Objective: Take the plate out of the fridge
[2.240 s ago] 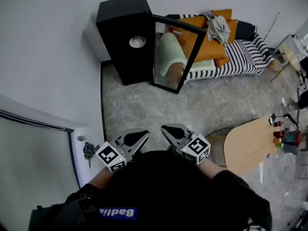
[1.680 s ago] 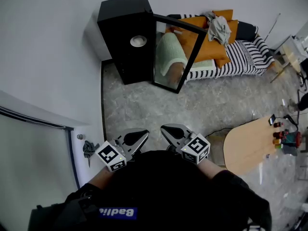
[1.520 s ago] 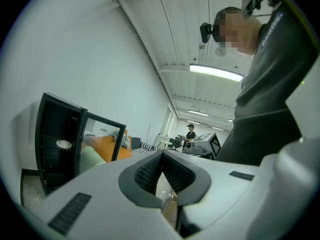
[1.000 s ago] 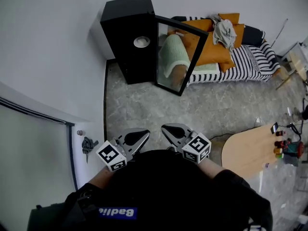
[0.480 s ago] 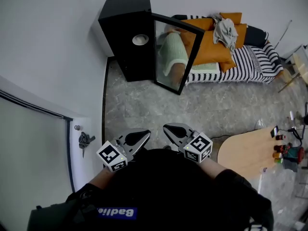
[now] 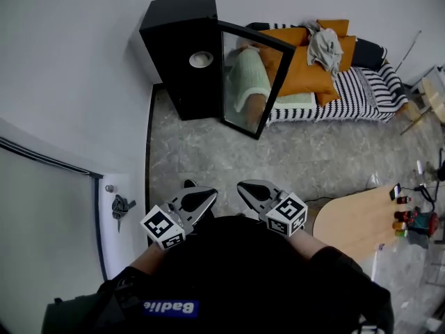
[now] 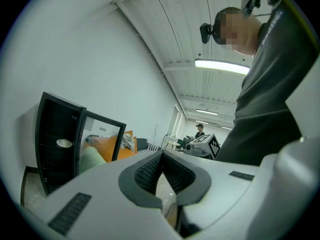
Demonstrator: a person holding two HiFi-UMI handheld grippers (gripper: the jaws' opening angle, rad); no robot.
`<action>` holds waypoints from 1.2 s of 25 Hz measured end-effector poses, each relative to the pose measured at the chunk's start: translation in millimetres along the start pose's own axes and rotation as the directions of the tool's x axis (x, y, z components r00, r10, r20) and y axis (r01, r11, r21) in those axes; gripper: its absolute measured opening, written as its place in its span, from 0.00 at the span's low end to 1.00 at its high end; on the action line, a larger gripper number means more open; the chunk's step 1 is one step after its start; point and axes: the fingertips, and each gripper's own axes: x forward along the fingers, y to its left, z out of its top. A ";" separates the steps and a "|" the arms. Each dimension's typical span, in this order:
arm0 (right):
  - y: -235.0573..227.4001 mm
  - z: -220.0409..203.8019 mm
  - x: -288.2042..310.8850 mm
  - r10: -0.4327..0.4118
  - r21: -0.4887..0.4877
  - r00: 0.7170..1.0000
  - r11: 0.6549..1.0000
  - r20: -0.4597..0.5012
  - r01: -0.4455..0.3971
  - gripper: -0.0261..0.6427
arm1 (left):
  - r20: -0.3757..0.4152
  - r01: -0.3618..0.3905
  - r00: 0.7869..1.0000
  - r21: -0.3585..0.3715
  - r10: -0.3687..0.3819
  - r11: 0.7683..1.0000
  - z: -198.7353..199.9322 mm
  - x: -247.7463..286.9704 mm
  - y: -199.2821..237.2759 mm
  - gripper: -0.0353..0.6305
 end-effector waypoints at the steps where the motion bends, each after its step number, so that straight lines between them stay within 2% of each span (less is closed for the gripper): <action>1: -3.3 0.3 1.4 -0.011 0.000 1.000 1.000 -0.003 0.011 0.05 | -0.004 0.011 1.000 -0.004 -0.011 1.000 -1.3 1.9 3.3 0.06; 8: -36.2 14.8 24.8 -0.111 0.009 0.994 0.994 -0.003 0.111 0.05 | -0.006 0.094 0.996 -0.012 -0.094 0.996 8.4 17.0 49.2 0.06; 15: -62.1 39.3 87.2 -0.150 0.021 0.989 0.988 -0.014 0.151 0.05 | -0.022 0.146 0.989 -0.019 -0.147 0.989 29.6 13.8 117.9 0.06; 22: -88.3 64.7 170.4 -0.177 0.032 0.983 0.983 -0.041 0.178 0.05 | -0.052 0.156 0.986 -0.052 -0.158 0.986 44.2 -2.5 210.0 0.06; 30: -99.5 98.7 228.0 -0.211 0.042 0.976 0.976 -0.044 0.213 0.05 | -0.033 0.210 0.977 -0.054 -0.212 0.976 71.1 -12.2 272.9 0.06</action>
